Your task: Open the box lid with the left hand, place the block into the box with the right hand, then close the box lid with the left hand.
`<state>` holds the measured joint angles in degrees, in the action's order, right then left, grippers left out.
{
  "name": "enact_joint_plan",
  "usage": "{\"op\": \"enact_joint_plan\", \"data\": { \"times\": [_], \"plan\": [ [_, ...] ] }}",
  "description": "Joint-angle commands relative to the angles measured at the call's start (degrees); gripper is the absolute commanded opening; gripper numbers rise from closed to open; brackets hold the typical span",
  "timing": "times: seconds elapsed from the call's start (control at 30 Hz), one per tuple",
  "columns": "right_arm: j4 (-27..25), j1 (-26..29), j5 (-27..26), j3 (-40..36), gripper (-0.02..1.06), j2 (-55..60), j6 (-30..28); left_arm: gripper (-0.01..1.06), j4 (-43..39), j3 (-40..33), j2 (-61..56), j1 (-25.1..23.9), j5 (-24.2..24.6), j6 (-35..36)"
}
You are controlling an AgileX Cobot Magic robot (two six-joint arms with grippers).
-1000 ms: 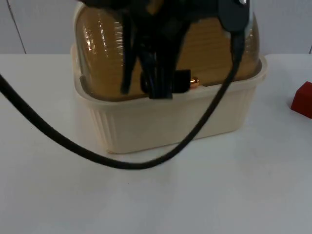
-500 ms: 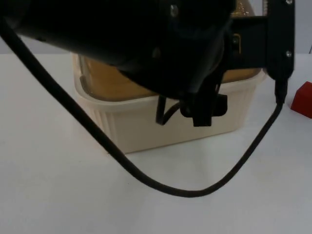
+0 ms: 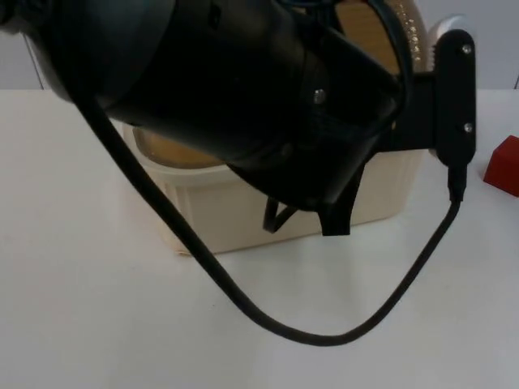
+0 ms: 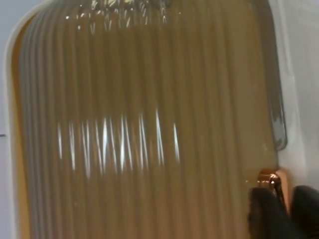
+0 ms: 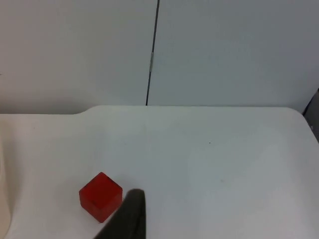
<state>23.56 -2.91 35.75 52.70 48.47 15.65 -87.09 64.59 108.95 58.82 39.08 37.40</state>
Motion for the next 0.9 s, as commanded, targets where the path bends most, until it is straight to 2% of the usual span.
{"op": "enact_joint_plan", "data": {
  "times": [0.0, 0.03, 0.2, 0.3, 0.47, 0.63, 0.87],
  "plan": [
    [0.5, 0.3, -0.9, 0.4, 1.04, 0.0, 0.2, 0.04, 0.6, 0.3, 0.0, 0.3, -0.8, 1.0],
    [0.5, 0.3, -0.9, 0.4, 1.04, 0.0, 0.2, 0.00, 1.4, 0.3, 0.0, 0.3, -1.3, 1.1],
    [0.5, 0.3, -0.9, 0.4, 1.04, 0.0, 0.2, 0.00, 6.8, 0.3, 0.1, -1.6, -7.2, 2.5],
    [0.6, 0.3, -0.9, 0.4, 1.04, 0.0, 0.2, 0.00, 6.7, 0.3, 0.1, -2.3, -8.0, 2.5],
    [0.6, 0.3, -0.9, 0.4, 1.04, 0.0, 0.2, 0.00, 6.7, 0.3, 0.1, -3.6, -14.3, 2.4],
    [0.6, 0.3, -0.9, 0.4, 1.04, 0.0, 0.2, 0.00, 6.1, 0.3, 0.1, -3.6, -14.6, 2.4],
    [0.6, 0.3, -0.9, 0.4, 1.04, 0.0, 0.4, 0.00, 6.0, 0.3, 0.1, -3.6, -10.4, 2.4]
  ]
}}
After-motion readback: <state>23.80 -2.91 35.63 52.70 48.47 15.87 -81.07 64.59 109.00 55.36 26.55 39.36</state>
